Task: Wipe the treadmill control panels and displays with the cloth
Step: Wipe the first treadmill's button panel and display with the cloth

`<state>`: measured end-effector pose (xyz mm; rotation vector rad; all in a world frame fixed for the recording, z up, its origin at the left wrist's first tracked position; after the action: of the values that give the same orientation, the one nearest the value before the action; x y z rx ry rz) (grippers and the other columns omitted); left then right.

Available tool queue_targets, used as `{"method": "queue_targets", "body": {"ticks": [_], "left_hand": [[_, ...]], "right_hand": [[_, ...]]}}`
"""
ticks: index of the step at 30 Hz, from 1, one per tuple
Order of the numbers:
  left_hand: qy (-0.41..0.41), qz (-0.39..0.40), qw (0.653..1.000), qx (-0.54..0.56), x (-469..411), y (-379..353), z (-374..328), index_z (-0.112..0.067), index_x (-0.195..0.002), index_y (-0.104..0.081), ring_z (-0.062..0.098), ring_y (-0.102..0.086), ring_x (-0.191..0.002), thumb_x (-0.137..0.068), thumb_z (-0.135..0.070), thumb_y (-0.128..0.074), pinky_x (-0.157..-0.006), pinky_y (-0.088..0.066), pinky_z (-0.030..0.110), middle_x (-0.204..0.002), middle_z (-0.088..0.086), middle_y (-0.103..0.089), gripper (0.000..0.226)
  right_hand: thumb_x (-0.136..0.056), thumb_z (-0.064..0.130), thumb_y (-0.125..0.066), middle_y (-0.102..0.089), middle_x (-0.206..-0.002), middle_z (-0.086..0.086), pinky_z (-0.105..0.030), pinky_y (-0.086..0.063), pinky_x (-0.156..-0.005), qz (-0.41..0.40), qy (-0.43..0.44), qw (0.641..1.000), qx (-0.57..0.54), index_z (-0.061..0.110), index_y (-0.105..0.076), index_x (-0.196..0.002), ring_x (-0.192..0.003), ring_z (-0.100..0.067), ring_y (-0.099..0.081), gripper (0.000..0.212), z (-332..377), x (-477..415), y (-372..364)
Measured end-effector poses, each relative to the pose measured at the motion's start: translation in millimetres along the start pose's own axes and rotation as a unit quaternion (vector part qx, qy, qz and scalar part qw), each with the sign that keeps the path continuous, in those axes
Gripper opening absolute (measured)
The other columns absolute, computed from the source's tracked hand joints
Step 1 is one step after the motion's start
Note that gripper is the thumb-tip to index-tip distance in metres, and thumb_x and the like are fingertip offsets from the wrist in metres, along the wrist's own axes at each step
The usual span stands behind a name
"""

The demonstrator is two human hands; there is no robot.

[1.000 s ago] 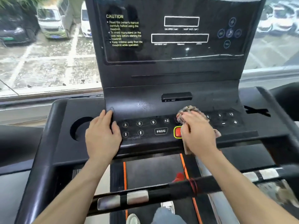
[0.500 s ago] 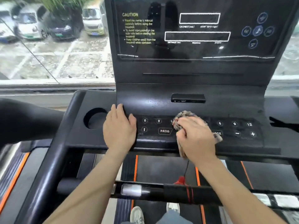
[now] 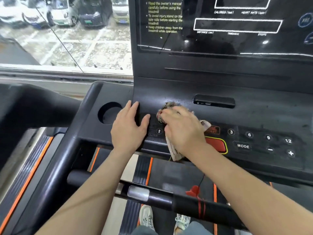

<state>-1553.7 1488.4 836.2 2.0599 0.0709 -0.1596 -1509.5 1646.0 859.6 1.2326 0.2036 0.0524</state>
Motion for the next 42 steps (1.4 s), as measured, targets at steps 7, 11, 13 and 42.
{"method": "queue_targets", "body": {"ticks": [7,11,13,42], "left_hand": [[-0.001,-0.007,1.000,-0.006,0.7,-2.1,1.8,-0.028,-0.142,-0.044,0.015,-0.032,-0.139,-0.091,-0.051,-0.052,-0.102,-0.038,0.040,-0.152,-0.004,-0.037,0.057],[0.006,0.001,1.000,0.002,3.0,-1.3,1.2,-0.029,-0.142,-0.043,0.013,-0.030,-0.139,-0.091,-0.051,-0.051,-0.104,-0.037,0.040,-0.153,-0.006,-0.034,0.057],[-0.002,0.004,1.000,-0.002,2.8,-0.2,0.6,-0.028,-0.143,-0.042,0.014,-0.030,-0.139,-0.092,-0.051,-0.050,-0.103,-0.037,0.040,-0.153,-0.006,-0.034,0.056],[-0.045,0.018,0.989,0.138,-8.2,11.6,34.8,-0.037,-0.126,-0.060,0.003,-0.049,-0.124,-0.096,-0.019,-0.049,-0.098,-0.042,0.026,-0.138,-0.020,-0.051,0.036]], "right_hand": [[-0.074,0.013,-0.057,-0.070,-0.110,0.006,-0.038,-0.046,-0.089,-0.022,0.064,0.998,0.013,0.018,-0.071,-0.103,-0.108,-0.023,-0.059,0.033,-2.7,28.2,-2.5],[-0.075,0.015,-0.054,-0.070,-0.105,0.001,-0.041,-0.047,-0.089,-0.048,-0.004,0.999,-0.020,0.016,-0.071,-0.101,-0.104,-0.025,-0.055,0.031,7.4,21.2,-4.0],[-0.075,0.011,-0.060,-0.070,-0.108,0.003,-0.038,-0.046,-0.091,-0.054,0.060,0.996,0.035,0.018,-0.071,-0.104,-0.104,-0.024,-0.057,0.031,14.7,50.4,-9.1],[-0.080,0.019,-0.046,-0.068,-0.114,0.008,-0.041,-0.050,-0.081,-0.014,0.103,0.995,0.007,0.021,-0.070,-0.107,-0.107,-0.027,-0.057,0.035,26.8,7.1,-2.8]]}}
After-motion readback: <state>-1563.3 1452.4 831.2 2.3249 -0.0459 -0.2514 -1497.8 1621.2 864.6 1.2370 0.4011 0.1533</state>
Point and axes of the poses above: each hand's wrist, its own x-axis away from the middle knuckle, its own y-axis out of the back of the hand, z = x × y, the point moved 3 cm from there along -x, towards the middle knuckle
